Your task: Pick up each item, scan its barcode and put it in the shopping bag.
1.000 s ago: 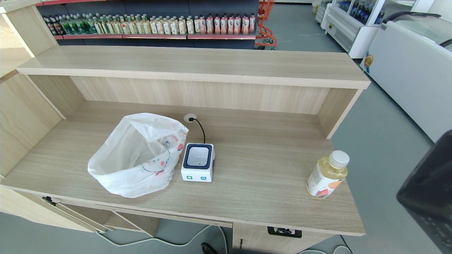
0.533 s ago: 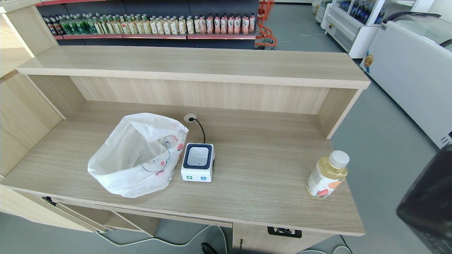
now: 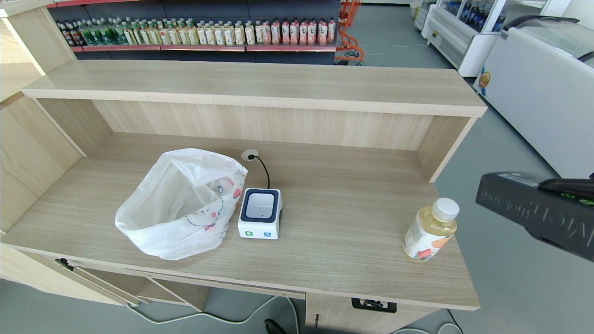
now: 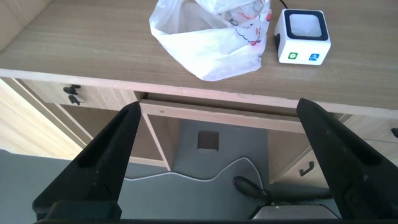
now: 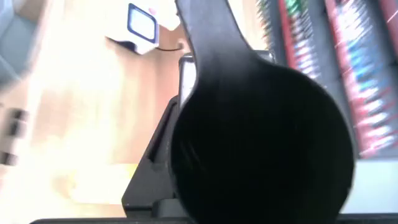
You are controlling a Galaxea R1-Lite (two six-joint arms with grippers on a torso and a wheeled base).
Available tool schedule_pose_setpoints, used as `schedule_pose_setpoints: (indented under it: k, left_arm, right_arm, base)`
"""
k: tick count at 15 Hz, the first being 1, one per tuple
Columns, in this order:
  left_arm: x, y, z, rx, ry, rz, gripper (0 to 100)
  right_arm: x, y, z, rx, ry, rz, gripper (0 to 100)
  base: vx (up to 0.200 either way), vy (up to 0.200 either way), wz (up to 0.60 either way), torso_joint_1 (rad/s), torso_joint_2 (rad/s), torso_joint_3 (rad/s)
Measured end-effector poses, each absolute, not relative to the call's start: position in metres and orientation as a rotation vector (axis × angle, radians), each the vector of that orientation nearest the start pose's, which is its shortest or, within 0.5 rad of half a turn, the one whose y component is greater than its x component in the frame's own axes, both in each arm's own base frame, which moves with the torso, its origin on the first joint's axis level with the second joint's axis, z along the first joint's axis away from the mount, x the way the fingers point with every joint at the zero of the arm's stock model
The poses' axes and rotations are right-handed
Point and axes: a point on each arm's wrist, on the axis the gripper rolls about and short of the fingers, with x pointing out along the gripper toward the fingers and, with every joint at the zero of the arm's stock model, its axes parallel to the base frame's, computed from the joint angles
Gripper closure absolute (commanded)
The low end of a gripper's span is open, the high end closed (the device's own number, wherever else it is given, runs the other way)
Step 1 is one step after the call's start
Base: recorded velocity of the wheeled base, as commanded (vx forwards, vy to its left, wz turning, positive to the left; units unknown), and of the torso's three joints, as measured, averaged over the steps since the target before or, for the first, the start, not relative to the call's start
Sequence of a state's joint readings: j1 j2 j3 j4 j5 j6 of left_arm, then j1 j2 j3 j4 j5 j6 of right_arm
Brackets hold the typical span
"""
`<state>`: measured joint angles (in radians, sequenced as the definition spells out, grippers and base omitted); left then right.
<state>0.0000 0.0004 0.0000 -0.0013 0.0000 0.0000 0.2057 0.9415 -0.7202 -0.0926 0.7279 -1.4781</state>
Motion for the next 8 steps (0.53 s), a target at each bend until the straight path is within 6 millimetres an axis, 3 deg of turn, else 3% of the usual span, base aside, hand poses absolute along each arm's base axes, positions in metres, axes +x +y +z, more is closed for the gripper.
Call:
schedule_pose_setpoints:
  k: [3,8]
  left_arm:
    - [-0.023,0.0,0.076,0.0,-0.001,0.0,0]
    - [-0.023,0.0,0.076,0.0,-0.001,0.0,0]
  right_arm:
    - [0.099,0.032,0.281,-0.73,-0.255,0.882,100]
    - [0.119,0.033,0.307,0.362,0.165,0.682,100]
  base:
    - [0.0,0.0,0.0,0.0,0.0,0.0]
    - [0.0,0.0,0.0,0.0,0.0,0.0]
